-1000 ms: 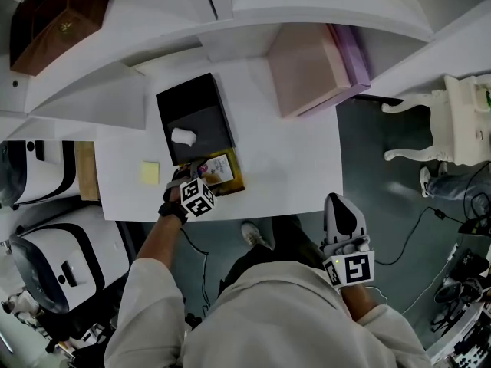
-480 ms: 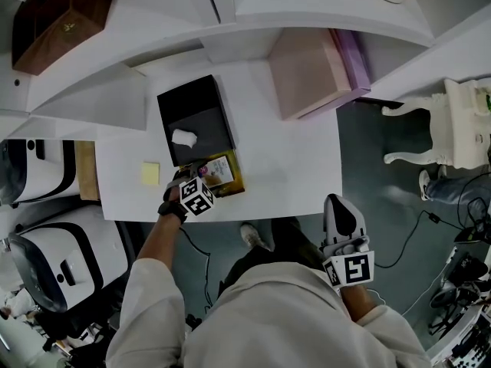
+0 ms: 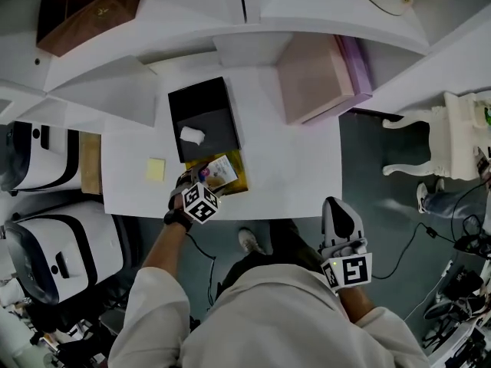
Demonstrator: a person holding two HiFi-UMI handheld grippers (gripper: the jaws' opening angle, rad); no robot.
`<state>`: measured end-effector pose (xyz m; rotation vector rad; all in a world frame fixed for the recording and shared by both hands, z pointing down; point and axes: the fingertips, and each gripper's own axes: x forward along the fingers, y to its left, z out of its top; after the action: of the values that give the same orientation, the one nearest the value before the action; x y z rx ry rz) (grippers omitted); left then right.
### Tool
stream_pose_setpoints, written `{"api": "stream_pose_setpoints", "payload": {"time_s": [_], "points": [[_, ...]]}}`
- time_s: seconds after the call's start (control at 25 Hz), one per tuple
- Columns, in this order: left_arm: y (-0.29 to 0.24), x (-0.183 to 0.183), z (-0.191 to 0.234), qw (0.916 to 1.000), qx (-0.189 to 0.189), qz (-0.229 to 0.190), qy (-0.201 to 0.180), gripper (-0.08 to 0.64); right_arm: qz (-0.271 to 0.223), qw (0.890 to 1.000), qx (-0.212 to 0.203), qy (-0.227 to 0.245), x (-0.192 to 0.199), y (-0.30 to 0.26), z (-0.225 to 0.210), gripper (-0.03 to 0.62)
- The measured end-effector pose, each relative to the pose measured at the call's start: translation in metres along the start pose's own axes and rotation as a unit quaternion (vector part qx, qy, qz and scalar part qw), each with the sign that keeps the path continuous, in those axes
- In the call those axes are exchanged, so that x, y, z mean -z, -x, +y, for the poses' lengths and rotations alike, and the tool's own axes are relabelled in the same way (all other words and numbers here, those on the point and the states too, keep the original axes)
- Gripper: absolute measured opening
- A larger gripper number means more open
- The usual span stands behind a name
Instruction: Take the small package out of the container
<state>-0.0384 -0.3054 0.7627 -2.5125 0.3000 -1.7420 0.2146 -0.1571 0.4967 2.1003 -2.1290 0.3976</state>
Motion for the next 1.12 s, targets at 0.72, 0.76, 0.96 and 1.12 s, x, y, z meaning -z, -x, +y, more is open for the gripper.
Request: {"api": "stream_pose_setpoints", "payload": {"time_s": [0.72,0.76,0.96,1.12], "points": [[0.155,-0.056,0.046,0.943,-0.174,-0.158,0.235,0.396,-0.057,0.996,-0.055,0.041,-0.05,0.015,0.058,0.025],[0.165,-0.059,0.047,0.9377,-0.183,-0.169,0.243,0.396,-0.06,0.995,-0.059,0.045,-0.053,0.016,0.062,0.025],[0.22,-0.069,0.048,0.9098,-0.231,-0.217,0.268,0.396,-0.077,0.993,-0.073,0.059,-0.068,0.021,0.084,0.025],[0.264,-0.074,0.048,0.8844,-0.268,-0.257,0.283,0.396,-0.087,0.991,-0.083,0.066,-0.076,0.023,0.099,0.025]]}}
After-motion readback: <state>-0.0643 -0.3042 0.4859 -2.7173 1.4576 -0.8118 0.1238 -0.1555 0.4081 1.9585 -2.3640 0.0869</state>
